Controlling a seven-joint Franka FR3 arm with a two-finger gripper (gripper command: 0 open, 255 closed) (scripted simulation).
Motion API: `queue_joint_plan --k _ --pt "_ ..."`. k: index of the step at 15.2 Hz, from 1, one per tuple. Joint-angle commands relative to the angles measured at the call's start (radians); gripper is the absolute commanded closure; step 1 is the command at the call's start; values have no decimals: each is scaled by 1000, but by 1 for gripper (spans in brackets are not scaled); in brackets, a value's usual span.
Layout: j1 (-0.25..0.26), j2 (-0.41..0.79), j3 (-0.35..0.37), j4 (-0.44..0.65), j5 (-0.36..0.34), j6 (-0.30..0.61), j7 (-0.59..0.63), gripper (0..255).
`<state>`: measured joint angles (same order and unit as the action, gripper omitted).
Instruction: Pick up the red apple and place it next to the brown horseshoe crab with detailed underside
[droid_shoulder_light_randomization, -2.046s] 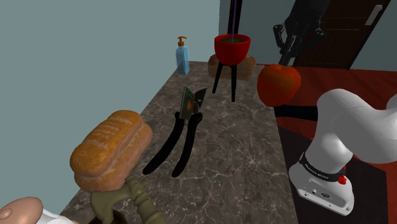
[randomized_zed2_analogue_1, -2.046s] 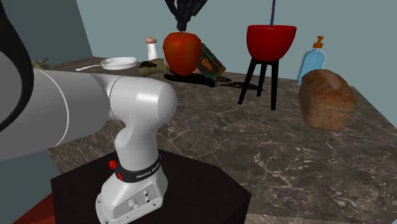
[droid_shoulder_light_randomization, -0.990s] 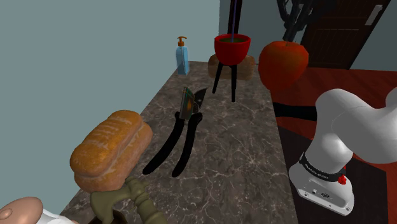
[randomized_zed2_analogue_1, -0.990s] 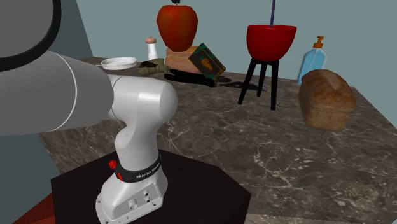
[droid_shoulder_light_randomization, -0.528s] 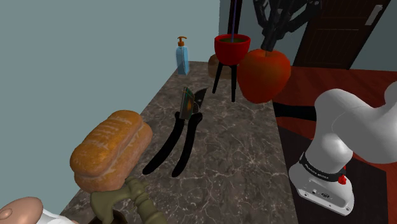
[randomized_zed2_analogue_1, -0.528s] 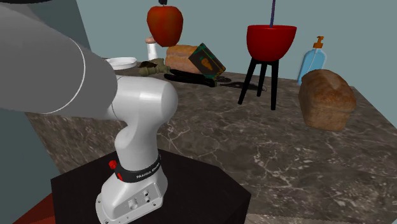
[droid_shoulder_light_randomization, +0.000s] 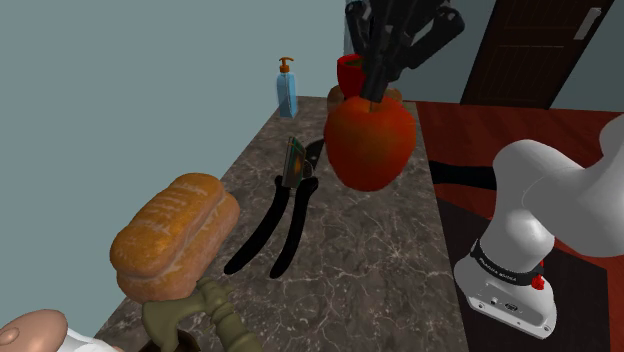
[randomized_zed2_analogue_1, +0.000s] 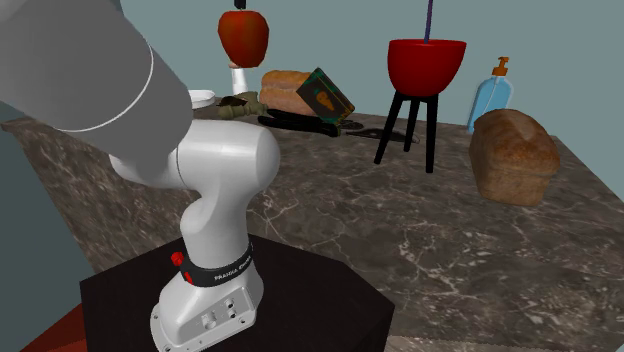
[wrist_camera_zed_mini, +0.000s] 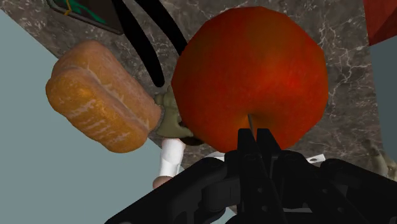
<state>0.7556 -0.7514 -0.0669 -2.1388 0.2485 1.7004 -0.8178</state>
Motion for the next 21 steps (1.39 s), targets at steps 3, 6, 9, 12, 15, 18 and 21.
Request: queue_joint_plan --k 3,6,9,12,15,18,21 --pt "17 109 55 65 22 59 49 255" --pt "27 200 95 128 30 99 86 255" --pt "34 259 121 159 33 134 109 255" --pt "34 246 123 108 36 172 100 255" --pt "35 235 125 58 41 210 91 255" --pt "36 226 126 10 45 247 81 255" --pt "37 218 128 -36 51 285 72 255"
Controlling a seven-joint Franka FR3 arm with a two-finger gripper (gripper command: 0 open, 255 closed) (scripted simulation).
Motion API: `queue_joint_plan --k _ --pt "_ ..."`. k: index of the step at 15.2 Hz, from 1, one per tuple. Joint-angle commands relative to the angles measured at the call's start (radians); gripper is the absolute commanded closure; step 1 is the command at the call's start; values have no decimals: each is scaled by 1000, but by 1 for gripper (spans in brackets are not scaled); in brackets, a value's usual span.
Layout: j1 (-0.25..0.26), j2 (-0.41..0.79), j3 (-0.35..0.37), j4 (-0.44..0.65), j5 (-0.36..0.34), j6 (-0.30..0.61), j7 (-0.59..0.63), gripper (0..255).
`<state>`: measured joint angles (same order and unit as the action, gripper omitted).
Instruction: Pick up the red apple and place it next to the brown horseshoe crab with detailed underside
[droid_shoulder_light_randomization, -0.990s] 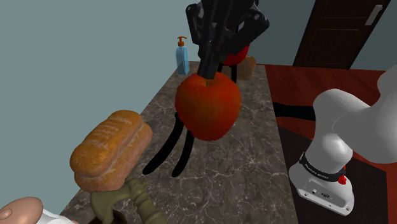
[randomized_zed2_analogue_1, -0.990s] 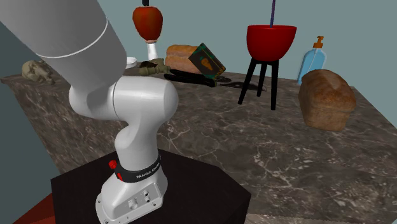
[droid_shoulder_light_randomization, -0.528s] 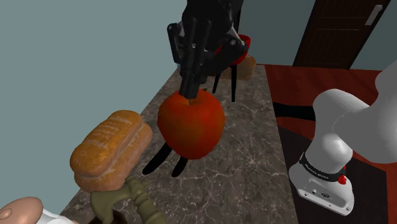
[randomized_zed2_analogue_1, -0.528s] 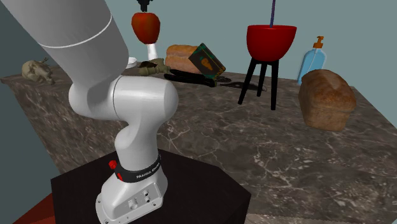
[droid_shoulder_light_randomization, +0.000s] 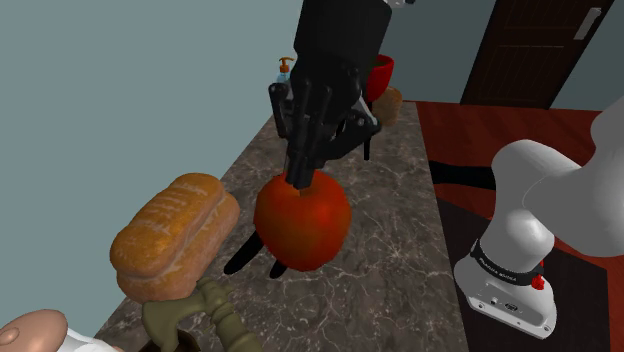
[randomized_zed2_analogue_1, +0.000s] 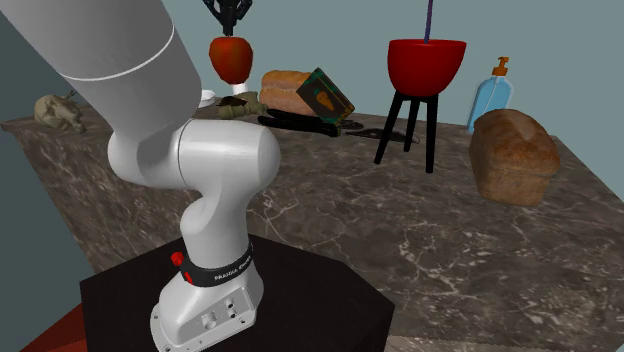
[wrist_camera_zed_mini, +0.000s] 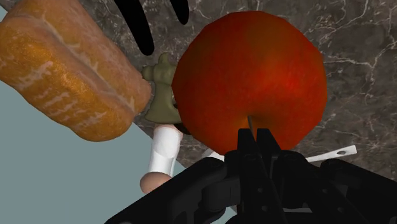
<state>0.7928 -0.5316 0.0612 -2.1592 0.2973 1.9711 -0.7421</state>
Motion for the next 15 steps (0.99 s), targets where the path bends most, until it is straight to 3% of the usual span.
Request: queue_joint_plan --k 1,15 --pt "1 -4 1 -30 4 26 -7 255" --pt "11 -11 9 -221 35 206 -55 255"
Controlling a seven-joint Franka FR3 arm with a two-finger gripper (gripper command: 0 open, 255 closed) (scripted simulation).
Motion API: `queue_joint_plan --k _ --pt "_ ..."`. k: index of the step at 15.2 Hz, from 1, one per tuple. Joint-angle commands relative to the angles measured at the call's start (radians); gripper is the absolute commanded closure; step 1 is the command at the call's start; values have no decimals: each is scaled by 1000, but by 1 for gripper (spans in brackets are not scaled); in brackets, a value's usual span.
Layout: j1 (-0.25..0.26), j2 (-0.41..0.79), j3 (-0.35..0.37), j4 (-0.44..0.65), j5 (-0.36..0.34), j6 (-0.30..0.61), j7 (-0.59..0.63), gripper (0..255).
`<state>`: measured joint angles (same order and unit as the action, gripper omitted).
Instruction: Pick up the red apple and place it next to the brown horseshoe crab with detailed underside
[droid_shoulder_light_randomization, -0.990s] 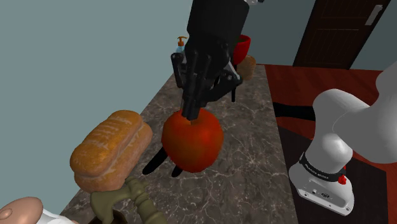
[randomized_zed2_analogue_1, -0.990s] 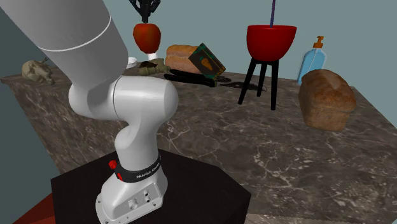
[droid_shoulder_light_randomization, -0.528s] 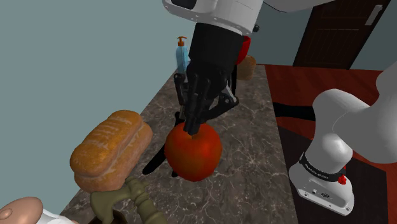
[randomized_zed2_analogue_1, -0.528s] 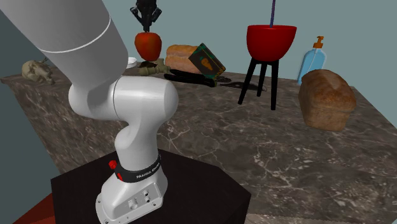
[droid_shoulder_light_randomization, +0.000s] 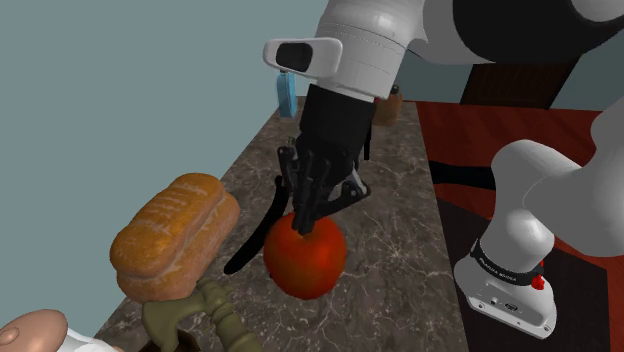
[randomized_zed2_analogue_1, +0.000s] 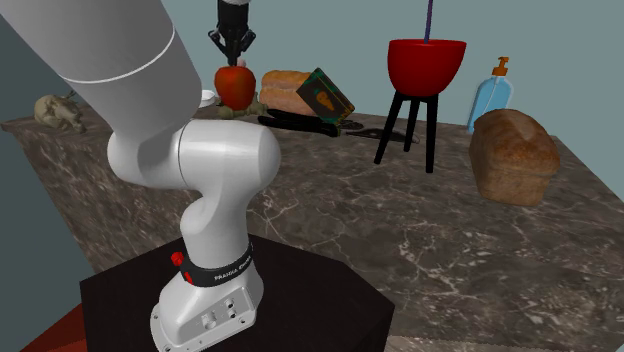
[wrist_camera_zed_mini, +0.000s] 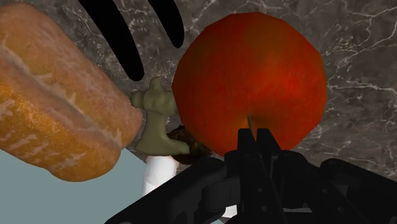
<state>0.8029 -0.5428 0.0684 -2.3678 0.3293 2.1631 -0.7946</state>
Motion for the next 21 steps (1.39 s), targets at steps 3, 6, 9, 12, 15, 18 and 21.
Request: queue_joint_plan --k 3,6,9,12,15,18,21 --pt "5 5 3 -49 11 54 -14 255" --pt "9 11 4 -84 20 94 -26 255" --pt "13 20 5 -117 31 135 -39 255" --pt "14 22 5 -124 33 144 -42 255" --pt "14 23 5 -124 33 144 -42 255" --pt "14 23 5 -124 33 144 -42 0" --pt "14 23 5 -124 33 144 -42 0"
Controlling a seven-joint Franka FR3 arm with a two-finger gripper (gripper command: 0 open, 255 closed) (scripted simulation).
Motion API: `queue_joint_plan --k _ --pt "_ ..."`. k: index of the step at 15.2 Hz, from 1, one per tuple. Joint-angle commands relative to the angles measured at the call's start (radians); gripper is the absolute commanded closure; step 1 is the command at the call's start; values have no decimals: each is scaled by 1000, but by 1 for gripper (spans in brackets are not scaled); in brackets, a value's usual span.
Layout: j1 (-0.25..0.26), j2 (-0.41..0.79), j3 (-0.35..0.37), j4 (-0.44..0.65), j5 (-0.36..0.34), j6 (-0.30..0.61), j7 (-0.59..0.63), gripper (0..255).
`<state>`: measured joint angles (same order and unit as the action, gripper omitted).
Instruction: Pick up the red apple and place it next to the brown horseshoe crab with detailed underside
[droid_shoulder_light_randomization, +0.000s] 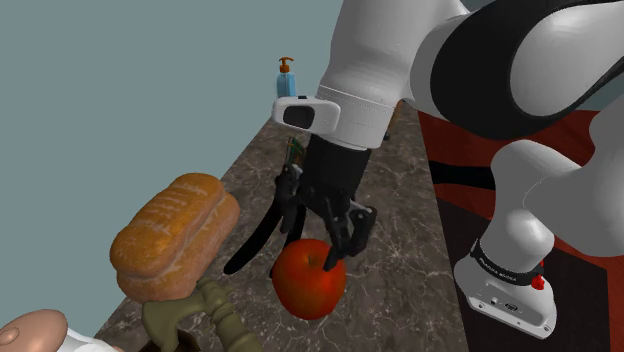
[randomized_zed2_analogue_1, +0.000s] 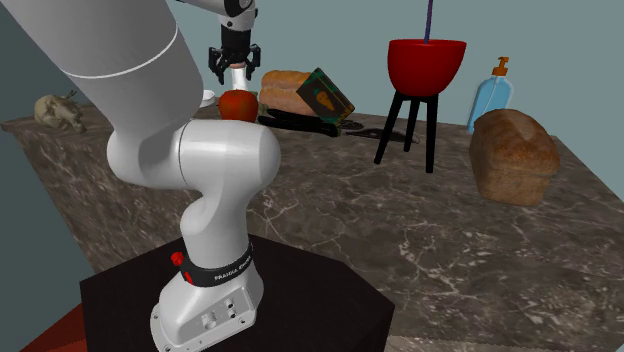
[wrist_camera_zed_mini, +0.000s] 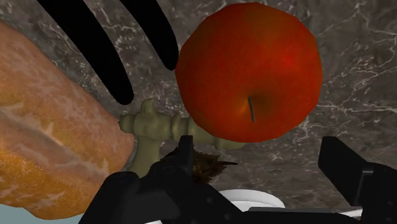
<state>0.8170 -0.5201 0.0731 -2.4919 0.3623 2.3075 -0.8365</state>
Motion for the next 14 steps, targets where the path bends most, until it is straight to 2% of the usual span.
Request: queue_joint_plan --k 1,2,6,14 --pt "0 0 0 0 0 0 0 0" --pt "0 0 0 0 0 0 0 0" --pt "-19 -77 -24 58 -31 -138 14 0" --pt "-19 -77 -24 58 -31 -138 14 0"
